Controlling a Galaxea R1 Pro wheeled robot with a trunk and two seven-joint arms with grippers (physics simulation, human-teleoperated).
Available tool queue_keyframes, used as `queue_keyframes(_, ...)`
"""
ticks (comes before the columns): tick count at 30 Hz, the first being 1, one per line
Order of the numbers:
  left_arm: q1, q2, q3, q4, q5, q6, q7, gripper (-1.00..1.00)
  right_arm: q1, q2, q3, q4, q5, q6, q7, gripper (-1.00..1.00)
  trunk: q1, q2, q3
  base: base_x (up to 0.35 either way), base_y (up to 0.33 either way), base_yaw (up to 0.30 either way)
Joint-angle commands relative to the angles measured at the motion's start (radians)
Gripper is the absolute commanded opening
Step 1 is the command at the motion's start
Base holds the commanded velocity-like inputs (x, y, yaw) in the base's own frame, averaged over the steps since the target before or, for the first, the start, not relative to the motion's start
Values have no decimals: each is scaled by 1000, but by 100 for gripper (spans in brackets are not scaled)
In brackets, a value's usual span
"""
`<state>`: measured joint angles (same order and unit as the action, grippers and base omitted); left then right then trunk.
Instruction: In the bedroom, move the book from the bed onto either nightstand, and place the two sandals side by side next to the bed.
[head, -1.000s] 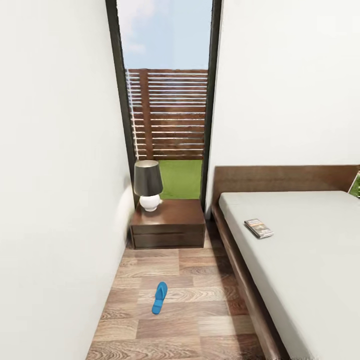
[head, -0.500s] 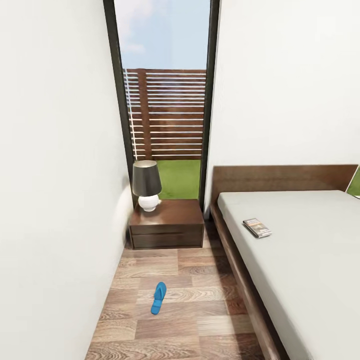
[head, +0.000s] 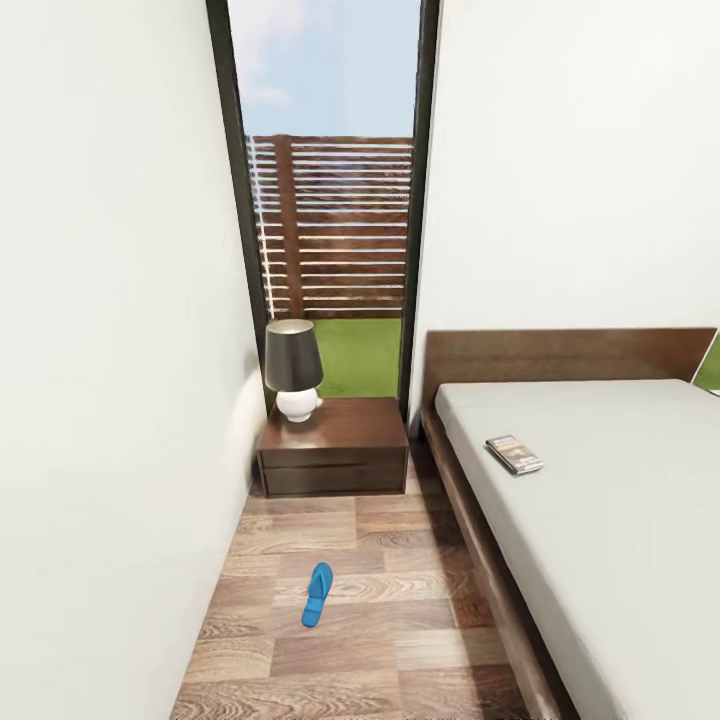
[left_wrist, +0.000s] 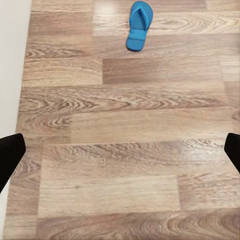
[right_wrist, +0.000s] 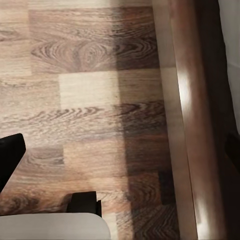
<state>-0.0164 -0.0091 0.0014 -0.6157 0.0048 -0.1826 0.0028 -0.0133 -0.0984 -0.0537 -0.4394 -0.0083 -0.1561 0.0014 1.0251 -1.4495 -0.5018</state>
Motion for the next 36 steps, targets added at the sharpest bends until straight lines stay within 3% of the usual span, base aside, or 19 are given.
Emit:
queue_keyframes(1, -1, 0, 0, 1, 1, -3, 0, 100, -1, 0, -2, 1, -1, -3, 0, 100, 0, -1, -2, 0, 0, 0)
queue_keyframes(36, -1, 0, 0, 0, 1, -3, 0, 100, -1, 0, 0, 1, -1, -3, 0, 100, 0, -1, -57, 0, 0, 0)
